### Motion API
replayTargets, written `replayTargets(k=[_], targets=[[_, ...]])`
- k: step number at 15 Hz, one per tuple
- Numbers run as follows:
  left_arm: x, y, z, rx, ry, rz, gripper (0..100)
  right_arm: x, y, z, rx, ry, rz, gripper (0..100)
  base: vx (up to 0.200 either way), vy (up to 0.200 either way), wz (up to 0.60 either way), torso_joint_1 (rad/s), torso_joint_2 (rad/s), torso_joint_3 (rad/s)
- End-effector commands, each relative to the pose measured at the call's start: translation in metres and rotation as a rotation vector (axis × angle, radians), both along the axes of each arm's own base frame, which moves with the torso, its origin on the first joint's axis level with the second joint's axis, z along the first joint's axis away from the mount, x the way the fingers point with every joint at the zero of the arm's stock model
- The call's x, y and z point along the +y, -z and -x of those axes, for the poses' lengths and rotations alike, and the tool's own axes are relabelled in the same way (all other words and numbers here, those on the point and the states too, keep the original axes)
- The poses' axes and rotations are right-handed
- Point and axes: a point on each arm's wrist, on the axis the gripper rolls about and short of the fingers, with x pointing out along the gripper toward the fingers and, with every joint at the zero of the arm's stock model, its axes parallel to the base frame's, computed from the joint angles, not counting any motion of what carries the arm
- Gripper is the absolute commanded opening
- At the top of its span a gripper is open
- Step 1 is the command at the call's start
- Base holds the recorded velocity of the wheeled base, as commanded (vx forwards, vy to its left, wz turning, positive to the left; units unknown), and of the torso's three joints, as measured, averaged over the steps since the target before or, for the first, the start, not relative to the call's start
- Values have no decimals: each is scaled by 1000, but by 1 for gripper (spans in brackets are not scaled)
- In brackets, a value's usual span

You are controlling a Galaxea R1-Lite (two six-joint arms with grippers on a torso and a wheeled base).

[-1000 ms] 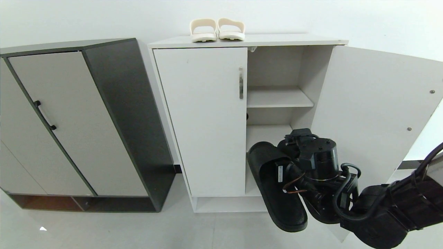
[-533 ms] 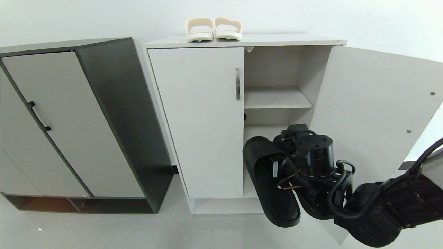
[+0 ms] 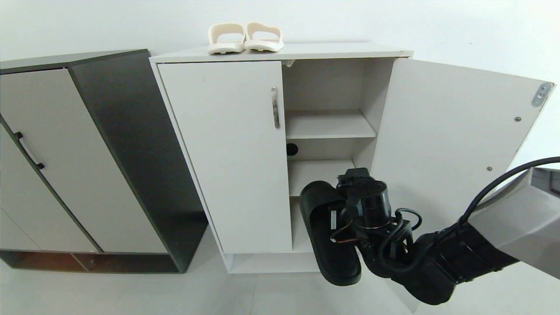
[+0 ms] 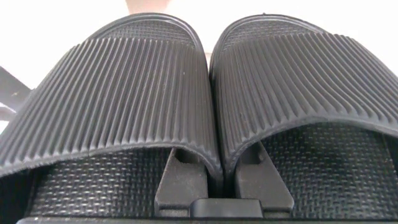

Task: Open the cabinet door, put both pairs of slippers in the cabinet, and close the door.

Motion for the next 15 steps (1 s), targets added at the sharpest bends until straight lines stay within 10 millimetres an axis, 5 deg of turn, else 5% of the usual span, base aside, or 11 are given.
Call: replayTargets(k=[1, 8, 15], targets=[[0, 0, 0, 4, 0, 0, 0, 8, 23, -9, 35, 0, 31, 0, 0, 0, 0, 0, 0, 0], [0, 0, 0, 4, 0, -5, 0, 22, 42, -24, 45, 4, 40, 0, 0, 0, 0, 1, 1, -97], [0, 0, 0, 4, 0, -6, 0, 28, 40, -30, 61, 11, 21, 0, 0, 0, 0, 6, 2, -198]])
